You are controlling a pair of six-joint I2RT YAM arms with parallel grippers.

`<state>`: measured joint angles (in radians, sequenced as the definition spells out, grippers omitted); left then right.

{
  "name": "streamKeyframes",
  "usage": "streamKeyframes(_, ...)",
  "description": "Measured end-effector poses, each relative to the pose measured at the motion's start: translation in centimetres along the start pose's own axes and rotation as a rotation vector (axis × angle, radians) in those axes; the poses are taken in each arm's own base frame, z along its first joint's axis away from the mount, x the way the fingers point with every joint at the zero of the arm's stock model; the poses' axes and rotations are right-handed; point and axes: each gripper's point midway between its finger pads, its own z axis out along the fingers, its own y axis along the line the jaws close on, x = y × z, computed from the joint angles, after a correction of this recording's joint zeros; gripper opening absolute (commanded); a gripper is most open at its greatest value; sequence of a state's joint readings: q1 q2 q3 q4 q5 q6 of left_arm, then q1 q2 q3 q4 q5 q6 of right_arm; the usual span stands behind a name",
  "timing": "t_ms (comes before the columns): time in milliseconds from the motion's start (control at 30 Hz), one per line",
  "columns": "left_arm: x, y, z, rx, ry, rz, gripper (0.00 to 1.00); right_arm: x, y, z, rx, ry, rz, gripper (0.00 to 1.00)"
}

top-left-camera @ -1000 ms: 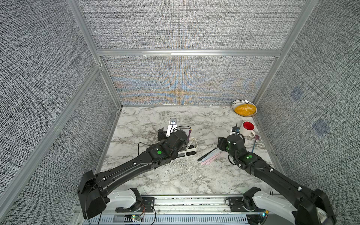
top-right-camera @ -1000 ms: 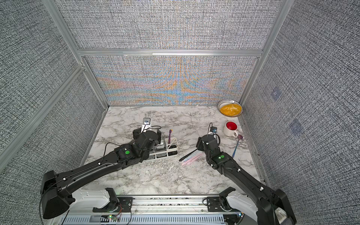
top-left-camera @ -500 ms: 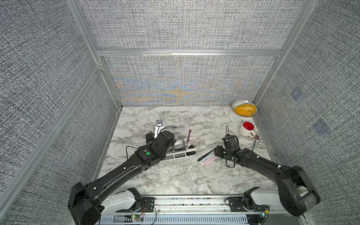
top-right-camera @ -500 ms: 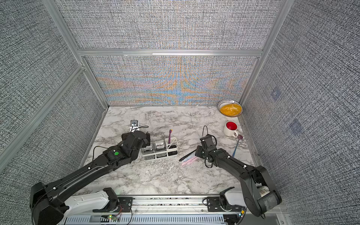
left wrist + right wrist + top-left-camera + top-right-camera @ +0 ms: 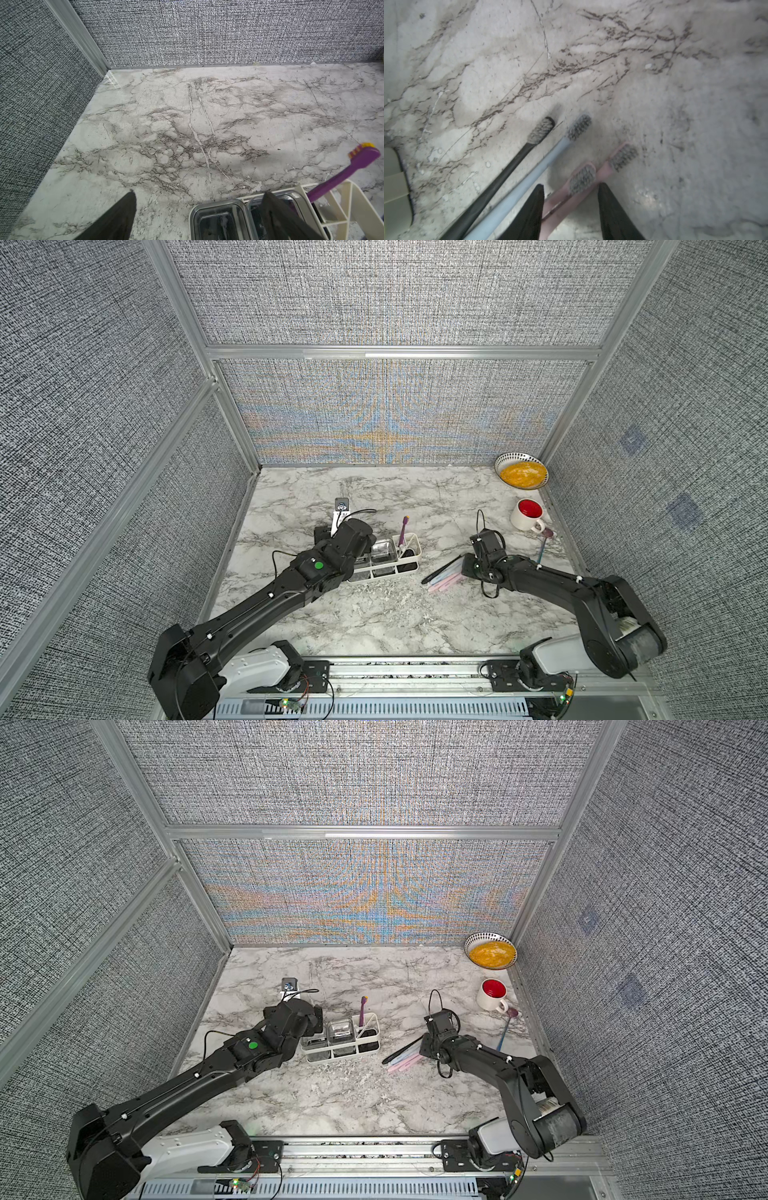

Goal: Place the toothbrush into the toothbrush holder
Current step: Pick up the toothbrush from the center of the board.

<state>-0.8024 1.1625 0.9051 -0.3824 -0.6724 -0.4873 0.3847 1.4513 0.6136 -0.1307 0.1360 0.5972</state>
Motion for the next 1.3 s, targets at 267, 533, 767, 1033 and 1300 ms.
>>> streamKeyframes(267, 0.1, -0.6, 0.5, 0.012, 0.010, 0.000, 0.96, -1.1, -0.5, 0.6, 0.081, 0.015, -0.072, 0.28)
streamKeyframes(533, 0.0, -0.8, 0.7, 0.014, 0.009, -0.013, 0.96, -2.8, -0.2, 1.2, 0.109, 0.032, -0.171, 0.21)
streamKeyframes(767, -0.4, -0.8, 0.4, 0.022, 0.002, -0.027, 0.96, -7.3, 1.8, -0.2, 0.064, -0.050, -0.222, 0.45)
streamKeyframes(1033, -0.5, -0.3, -0.2, 0.024, -0.009, -0.039, 0.96, -7.3, 1.9, -4.1, 0.017, -0.088, -0.214, 0.56)
streamKeyframes(1300, -0.1, -0.7, 0.4, 0.024, 0.010, -0.026, 0.96, -3.6, 0.1, -3.0, 0.048, 0.027, -0.197, 0.54)
